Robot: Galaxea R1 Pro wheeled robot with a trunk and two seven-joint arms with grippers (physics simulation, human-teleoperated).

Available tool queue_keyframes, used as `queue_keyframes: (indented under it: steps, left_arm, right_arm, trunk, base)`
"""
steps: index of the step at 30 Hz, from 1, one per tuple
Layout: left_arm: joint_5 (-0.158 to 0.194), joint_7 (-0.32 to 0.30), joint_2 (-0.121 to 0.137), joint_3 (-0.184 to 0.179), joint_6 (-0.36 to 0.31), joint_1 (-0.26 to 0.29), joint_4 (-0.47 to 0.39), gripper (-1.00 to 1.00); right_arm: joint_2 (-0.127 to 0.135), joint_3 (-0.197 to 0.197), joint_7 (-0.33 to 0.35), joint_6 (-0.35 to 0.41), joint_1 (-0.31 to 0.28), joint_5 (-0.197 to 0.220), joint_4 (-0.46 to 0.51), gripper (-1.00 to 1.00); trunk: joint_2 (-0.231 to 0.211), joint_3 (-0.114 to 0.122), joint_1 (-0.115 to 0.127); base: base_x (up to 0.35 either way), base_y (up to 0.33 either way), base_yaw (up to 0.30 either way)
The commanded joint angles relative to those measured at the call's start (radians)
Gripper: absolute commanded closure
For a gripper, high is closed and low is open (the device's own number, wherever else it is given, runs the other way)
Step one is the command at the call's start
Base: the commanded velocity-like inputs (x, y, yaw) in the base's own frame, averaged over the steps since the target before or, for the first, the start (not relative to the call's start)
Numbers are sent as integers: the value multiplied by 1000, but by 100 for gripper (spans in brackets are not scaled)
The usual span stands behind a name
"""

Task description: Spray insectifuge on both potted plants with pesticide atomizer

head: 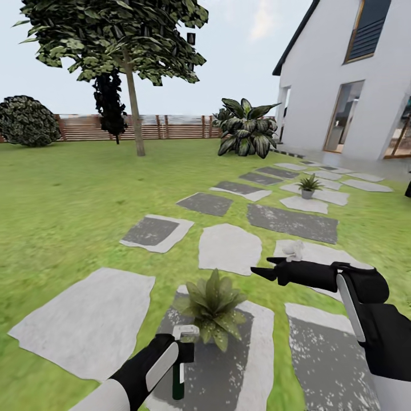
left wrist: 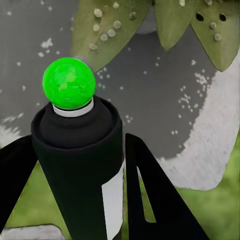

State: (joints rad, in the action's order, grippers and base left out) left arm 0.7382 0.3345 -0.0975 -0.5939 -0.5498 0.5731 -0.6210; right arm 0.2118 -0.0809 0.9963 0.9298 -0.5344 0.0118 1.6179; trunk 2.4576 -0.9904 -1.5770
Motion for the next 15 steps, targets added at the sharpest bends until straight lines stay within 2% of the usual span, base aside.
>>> queue_keyframes:
  steps: [1, 8, 15]
  left_arm:
    - [10, 9, 1, -5, -1, 1, -2, 100]
    - [12, 9, -1, -4, -5, 1, -2, 100]
    - [12, 9, 1, -4, -8, 1, -2, 100]
  right_arm:
    - [0, 0, 2, 3, -1, 2, 0, -100]
    - [0, 0, 2, 0, -1, 1, 0, -100]
    - [0, -1, 4, 0, 0, 1, 0, -100]
  trunk:
    - [0, -1, 0]
    - [0, -1, 0]
    - [0, -1, 0]
  base:
    - [118, 275, -273]
    - [80, 289, -269]
    - [2, 311, -55]
